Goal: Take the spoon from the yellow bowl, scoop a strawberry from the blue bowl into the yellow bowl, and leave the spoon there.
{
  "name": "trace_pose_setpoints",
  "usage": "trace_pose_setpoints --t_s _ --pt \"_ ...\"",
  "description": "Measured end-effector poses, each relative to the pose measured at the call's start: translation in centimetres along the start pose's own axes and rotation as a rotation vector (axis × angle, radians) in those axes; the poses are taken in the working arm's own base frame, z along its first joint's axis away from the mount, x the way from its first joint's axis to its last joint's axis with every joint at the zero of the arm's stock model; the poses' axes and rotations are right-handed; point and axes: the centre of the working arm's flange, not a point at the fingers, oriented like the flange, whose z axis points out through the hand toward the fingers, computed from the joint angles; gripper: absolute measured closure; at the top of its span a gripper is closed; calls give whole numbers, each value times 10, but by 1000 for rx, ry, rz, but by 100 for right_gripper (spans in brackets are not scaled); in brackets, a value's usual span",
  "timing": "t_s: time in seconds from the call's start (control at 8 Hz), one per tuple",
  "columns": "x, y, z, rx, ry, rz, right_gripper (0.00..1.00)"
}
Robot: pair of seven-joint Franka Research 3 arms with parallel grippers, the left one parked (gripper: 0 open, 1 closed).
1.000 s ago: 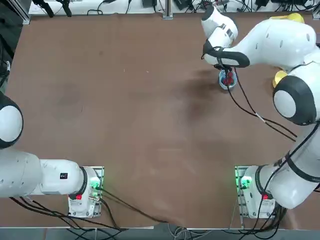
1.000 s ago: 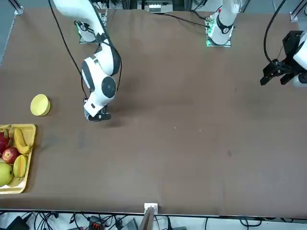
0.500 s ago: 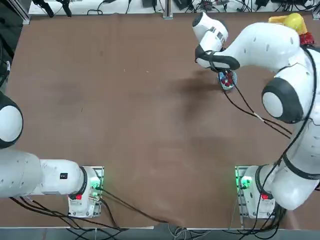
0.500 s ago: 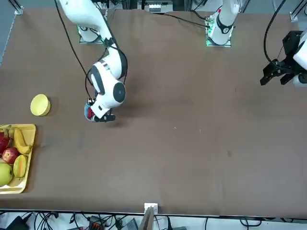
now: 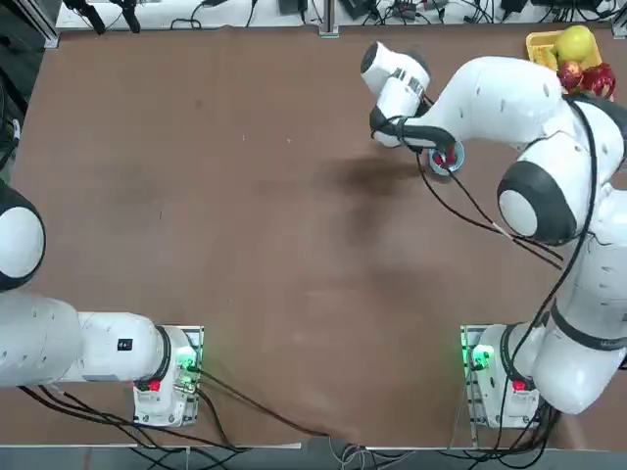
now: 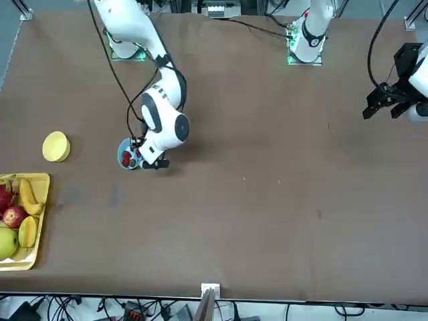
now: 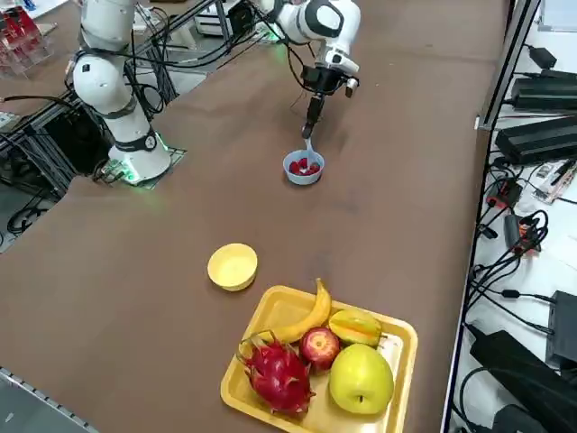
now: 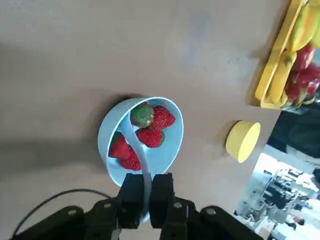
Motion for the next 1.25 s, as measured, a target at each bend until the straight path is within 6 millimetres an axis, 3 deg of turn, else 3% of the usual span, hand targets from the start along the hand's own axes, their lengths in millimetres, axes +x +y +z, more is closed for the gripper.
trace_pose_setpoints --t_s 0.5,1.25 --pt "-11 -33 -8 -104 55 -25 89" --pt "-17 -68 11 -264 82 2 89"
